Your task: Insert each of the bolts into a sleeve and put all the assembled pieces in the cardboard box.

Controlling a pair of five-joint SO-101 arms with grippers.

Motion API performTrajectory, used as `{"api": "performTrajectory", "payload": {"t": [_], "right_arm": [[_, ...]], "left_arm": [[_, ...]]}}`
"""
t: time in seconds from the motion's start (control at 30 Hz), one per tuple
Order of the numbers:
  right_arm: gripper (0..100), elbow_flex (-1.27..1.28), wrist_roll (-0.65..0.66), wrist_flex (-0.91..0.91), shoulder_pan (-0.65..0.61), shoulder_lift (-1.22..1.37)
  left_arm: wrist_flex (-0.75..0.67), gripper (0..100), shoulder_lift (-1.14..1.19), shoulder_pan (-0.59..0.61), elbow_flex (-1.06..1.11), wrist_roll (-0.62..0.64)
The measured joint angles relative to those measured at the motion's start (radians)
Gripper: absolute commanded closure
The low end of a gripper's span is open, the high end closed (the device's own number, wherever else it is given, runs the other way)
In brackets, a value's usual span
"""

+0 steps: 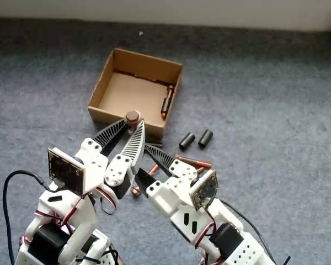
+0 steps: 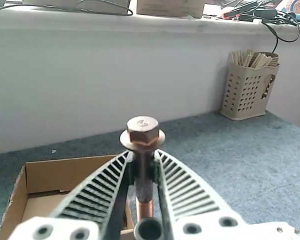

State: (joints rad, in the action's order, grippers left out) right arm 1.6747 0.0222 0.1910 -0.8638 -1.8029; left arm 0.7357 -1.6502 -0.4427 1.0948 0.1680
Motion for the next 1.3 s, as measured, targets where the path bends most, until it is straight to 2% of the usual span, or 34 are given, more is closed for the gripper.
{"api": "performTrajectory", "payload": {"t": [0.37, 0.53, 1.03, 1.3], "right_arm": [[99.4, 0.0, 0.005, 0.012, 0.0, 0.0], [99.4, 0.0, 0.005, 0.012, 0.0, 0.0], [99.4, 0.0, 0.005, 0.015, 0.0, 0.002], [99.4, 0.0, 0.008, 0.012, 0.028, -0.002]], "left_arm": [[0.002, 99, -0.005, 0.0, -0.124, 0.005], [0.063, 99, -0.015, 0.0, -0.166, 0.005], [0.107, 99, -0.017, 0.0, -0.094, -0.017], [0.175, 99, -0.012, -0.005, -0.091, -0.015]]}}
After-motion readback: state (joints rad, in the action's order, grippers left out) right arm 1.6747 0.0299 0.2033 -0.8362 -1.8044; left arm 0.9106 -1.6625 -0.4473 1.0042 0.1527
